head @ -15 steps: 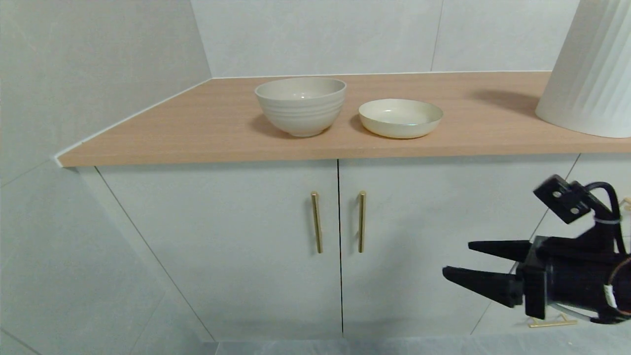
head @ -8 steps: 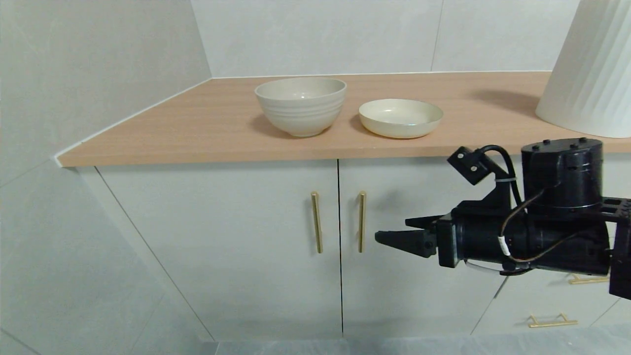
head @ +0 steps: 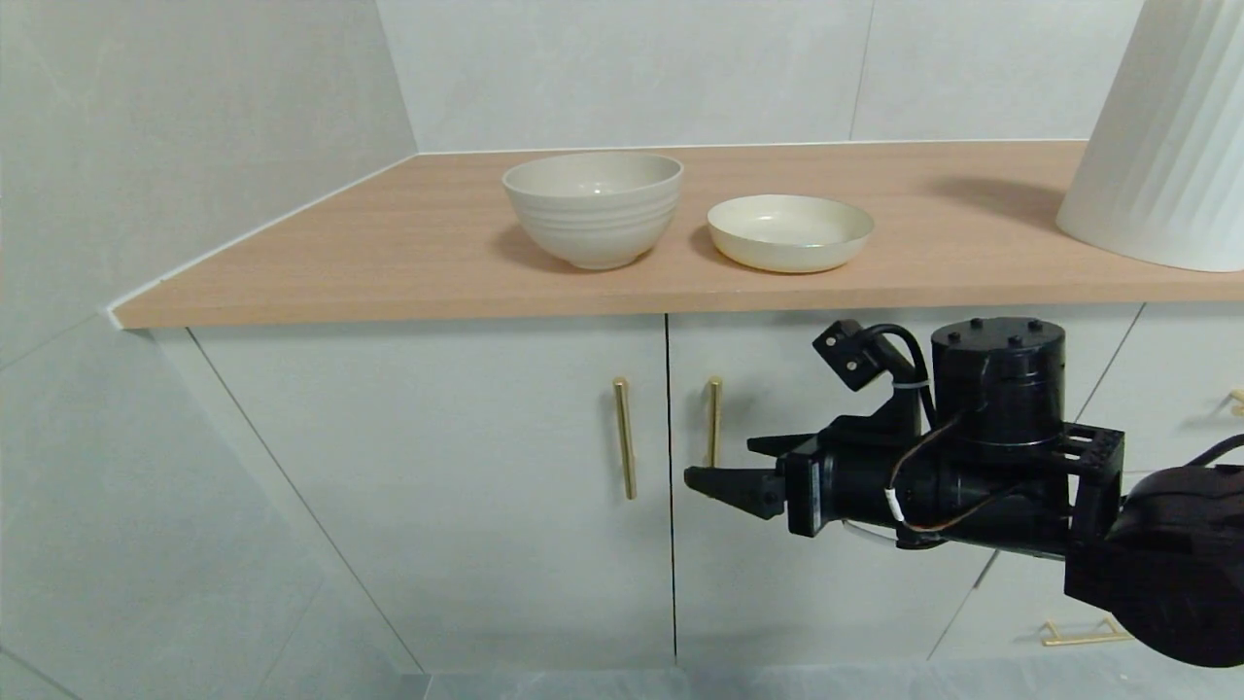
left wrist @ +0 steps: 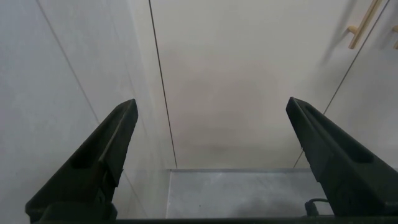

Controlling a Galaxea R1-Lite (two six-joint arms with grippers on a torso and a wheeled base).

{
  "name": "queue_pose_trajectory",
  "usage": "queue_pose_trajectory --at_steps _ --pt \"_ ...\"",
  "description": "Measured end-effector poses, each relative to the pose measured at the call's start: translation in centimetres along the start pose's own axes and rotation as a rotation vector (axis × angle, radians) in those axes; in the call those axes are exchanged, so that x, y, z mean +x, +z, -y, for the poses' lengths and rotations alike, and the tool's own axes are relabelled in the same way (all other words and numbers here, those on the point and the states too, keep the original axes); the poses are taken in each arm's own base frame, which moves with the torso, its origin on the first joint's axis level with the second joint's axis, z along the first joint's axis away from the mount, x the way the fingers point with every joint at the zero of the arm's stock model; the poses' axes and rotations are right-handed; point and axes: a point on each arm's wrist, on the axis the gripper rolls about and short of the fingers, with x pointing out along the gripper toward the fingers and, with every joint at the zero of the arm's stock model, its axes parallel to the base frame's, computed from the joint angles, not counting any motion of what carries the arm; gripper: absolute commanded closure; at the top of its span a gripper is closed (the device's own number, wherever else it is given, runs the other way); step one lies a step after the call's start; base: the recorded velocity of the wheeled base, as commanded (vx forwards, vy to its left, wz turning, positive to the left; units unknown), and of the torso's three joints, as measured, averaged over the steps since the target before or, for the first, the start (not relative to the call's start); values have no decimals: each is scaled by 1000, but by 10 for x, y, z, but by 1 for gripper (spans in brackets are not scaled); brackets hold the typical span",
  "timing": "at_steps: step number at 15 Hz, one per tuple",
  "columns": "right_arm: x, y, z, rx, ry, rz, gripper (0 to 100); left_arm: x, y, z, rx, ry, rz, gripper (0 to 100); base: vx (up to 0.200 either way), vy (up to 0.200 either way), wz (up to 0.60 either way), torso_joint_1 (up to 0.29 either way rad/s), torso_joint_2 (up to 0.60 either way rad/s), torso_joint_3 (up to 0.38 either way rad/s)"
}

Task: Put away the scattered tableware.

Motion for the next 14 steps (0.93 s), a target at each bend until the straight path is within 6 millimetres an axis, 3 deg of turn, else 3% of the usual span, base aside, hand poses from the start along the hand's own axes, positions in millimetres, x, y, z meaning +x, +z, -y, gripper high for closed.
queue_pose_trajectory --at_steps 5,14 --pt "26 -7 12 25 -49 77 0 0 0 0 0 0 0 0 0 0 0 0 0 0" --pt "48 -17 18 89 -19 109 0 0 0 0 0 0 0 0 0 0 0 0 0 0"
